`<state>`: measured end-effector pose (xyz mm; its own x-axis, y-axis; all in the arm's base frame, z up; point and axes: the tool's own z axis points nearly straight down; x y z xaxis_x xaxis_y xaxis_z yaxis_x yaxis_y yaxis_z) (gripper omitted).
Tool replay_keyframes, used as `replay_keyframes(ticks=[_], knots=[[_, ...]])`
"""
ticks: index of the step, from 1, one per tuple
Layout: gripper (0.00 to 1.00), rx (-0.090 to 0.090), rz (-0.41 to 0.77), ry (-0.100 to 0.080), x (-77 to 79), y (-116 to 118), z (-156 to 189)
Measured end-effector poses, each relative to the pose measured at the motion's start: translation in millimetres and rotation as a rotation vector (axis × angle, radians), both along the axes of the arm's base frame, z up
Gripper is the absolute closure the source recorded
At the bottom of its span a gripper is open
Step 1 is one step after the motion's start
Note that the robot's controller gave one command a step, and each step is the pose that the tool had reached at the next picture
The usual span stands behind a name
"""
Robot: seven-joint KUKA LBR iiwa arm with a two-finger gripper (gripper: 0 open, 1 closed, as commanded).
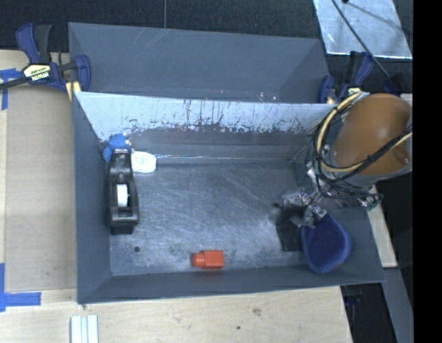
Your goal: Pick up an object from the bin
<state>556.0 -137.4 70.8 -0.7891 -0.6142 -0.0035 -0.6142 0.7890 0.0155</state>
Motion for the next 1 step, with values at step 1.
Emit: replay_keyframes(ticks=[1], knots=[[1.00,-0.016,-0.007,-0.018,-21.6,14.4,133.4]])
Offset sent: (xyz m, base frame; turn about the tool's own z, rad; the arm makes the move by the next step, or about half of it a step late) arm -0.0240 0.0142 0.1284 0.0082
